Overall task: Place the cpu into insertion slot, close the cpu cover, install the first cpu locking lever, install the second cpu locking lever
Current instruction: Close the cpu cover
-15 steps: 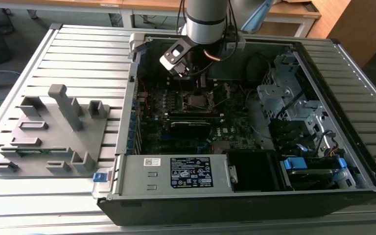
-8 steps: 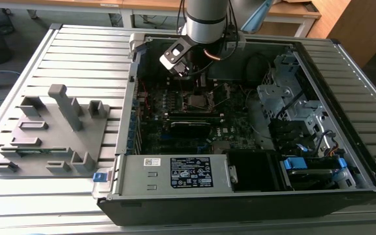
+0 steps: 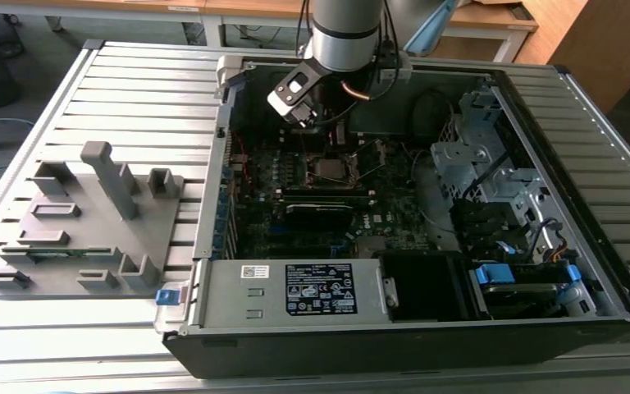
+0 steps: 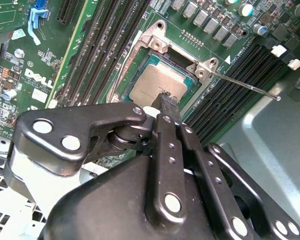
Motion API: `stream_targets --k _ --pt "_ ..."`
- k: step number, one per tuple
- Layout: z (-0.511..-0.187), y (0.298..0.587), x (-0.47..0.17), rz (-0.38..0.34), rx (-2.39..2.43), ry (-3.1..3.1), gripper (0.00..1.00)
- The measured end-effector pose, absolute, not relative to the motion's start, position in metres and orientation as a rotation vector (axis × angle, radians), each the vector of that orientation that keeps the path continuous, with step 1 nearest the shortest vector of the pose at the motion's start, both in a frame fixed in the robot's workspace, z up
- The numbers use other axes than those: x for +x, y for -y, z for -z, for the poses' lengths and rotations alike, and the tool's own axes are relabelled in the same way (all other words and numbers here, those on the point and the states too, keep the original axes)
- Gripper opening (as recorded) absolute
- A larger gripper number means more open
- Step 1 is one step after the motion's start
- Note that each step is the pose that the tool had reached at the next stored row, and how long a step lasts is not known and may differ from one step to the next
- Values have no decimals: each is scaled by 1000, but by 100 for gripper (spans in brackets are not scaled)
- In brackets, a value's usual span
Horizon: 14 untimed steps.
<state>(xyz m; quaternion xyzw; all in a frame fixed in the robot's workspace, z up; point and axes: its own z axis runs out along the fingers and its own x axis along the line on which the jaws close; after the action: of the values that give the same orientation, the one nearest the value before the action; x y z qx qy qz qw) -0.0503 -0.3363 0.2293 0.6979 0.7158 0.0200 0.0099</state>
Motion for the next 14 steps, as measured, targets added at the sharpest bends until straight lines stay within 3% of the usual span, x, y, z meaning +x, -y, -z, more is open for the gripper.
stream_targets --k 14 --pt "-232 336 -50 -63 2179 -2235 11"
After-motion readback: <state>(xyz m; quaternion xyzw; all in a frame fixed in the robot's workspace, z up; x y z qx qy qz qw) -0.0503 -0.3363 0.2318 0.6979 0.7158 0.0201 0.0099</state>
